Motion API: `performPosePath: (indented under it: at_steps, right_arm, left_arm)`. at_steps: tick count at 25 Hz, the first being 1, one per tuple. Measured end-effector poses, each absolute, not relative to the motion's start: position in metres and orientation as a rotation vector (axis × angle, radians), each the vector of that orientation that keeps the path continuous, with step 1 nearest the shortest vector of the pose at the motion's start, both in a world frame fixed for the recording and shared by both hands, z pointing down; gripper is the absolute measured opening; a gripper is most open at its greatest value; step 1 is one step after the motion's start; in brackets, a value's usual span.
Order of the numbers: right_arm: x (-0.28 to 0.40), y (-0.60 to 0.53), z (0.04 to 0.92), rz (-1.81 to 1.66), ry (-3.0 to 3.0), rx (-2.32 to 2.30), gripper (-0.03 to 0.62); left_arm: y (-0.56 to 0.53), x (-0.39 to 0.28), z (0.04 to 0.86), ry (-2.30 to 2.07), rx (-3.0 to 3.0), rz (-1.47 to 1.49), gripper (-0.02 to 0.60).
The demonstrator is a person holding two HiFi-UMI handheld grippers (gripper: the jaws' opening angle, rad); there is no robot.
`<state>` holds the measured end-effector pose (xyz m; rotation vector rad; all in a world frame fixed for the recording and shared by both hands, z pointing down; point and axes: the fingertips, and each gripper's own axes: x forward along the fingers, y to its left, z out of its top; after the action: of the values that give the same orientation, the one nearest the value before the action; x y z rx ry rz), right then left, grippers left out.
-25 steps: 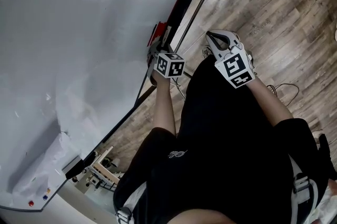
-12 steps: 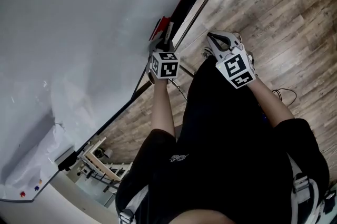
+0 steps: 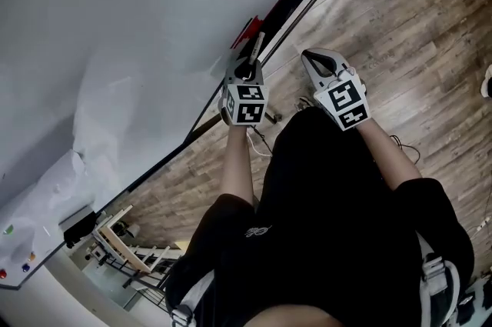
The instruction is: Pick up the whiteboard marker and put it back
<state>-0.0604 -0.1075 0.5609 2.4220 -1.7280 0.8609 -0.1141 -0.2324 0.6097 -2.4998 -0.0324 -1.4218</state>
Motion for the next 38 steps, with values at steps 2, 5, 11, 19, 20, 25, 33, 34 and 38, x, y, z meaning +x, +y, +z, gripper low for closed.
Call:
performPosePath:
  at_steps: [2, 5, 11, 19, 20, 25, 33, 34, 38]
  right_arm:
    - [-0.070, -0.114, 0.558, 0.883, -1.746, 2.437, 0.003]
    - [-0.082, -0.123, 0.558, 0.896, -1.760, 2.433, 0.003]
    - [-0.104, -0.141, 0.553, 0.910, -1.803, 2.432, 0.003]
    - [-0.096, -0.145, 0.508, 0.867, -1.961, 2.631, 0.005]
    - [-0.094, -0.145, 0.498, 0.862, -2.006, 2.662, 0.005]
    - [-0.093, -0.146, 0.462, 1.108, -2.319, 2.843, 0.147]
    - [-0.097, -0.124, 0.458, 1.169, -2.256, 3.013, 0.147]
    - [-0.099, -0.120, 0.457, 1.166, -2.245, 3.029, 0.147]
    - [-0.109, -0.109, 0.456, 1.151, -2.205, 3.072, 0.147]
  left_arm:
    - [-0.234, -0.120, 0.603, -0.033, -2.584, -1.393, 0.063]
    - [-0.234, -0.124, 0.595, -0.025, -2.729, -1.346, 0.061]
    - [-0.238, -0.130, 0.572, -0.052, -2.920, -1.197, 0.061]
    - [-0.216, -0.120, 0.506, -0.176, -3.068, -0.786, 0.061]
    - [-0.212, -0.120, 0.497, -0.201, -3.073, -0.725, 0.061]
    - [-0.193, -0.126, 0.461, -0.331, -3.106, -0.480, 0.061]
    - [-0.146, -0.134, 0.439, -0.584, -3.076, -0.303, 0.061]
    - [-0.141, -0.136, 0.439, -0.611, -3.071, -0.299, 0.060]
    - [-0.122, -0.144, 0.436, -0.706, -3.049, -0.275, 0.061]
